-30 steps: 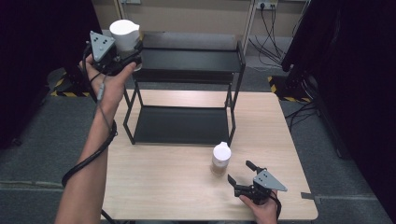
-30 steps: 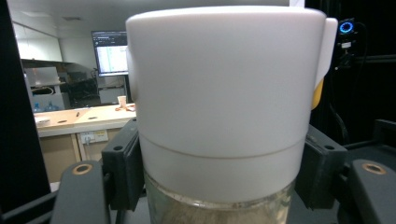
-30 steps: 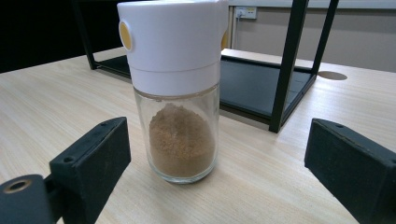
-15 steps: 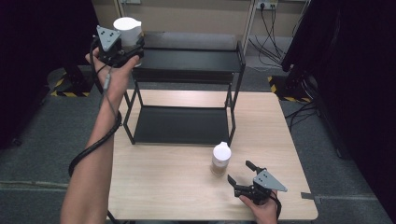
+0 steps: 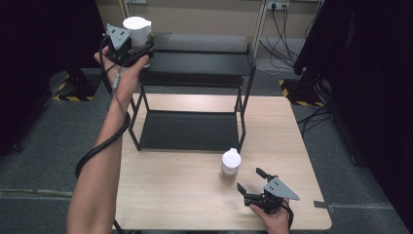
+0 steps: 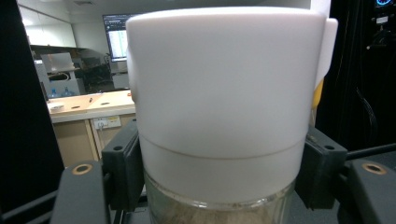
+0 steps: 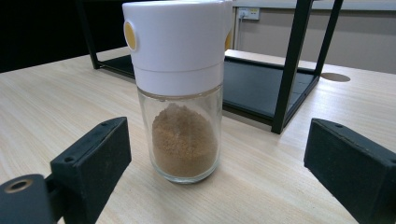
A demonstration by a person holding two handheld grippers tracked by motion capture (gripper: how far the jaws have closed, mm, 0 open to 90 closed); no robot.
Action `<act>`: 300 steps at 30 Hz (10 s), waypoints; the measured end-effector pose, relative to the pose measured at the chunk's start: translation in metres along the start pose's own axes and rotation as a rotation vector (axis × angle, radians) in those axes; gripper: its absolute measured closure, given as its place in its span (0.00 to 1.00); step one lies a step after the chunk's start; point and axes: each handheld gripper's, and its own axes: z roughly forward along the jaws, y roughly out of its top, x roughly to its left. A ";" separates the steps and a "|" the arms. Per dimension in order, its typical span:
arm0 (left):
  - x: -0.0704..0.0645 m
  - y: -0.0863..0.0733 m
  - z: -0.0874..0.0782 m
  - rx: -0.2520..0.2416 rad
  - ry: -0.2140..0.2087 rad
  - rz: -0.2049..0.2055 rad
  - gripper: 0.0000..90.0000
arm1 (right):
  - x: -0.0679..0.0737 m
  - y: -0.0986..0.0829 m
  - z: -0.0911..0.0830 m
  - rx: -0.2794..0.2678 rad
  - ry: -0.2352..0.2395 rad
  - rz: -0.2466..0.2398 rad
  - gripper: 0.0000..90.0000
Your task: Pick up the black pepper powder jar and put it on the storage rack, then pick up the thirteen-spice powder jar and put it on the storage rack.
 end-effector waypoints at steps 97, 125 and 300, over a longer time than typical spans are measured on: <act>-0.018 -0.089 -0.097 -0.067 -0.098 -0.082 0.17 | 0.002 0.000 0.000 0.002 0.001 -0.026 0.08; -0.023 -0.136 -0.123 -0.040 -0.126 -0.081 0.17 | 0.002 0.001 0.000 0.003 0.001 -0.028 0.08; -0.044 -0.277 -0.164 0.171 -0.191 -0.119 0.14 | 0.006 0.049 0.054 -0.116 0.028 -0.053 0.34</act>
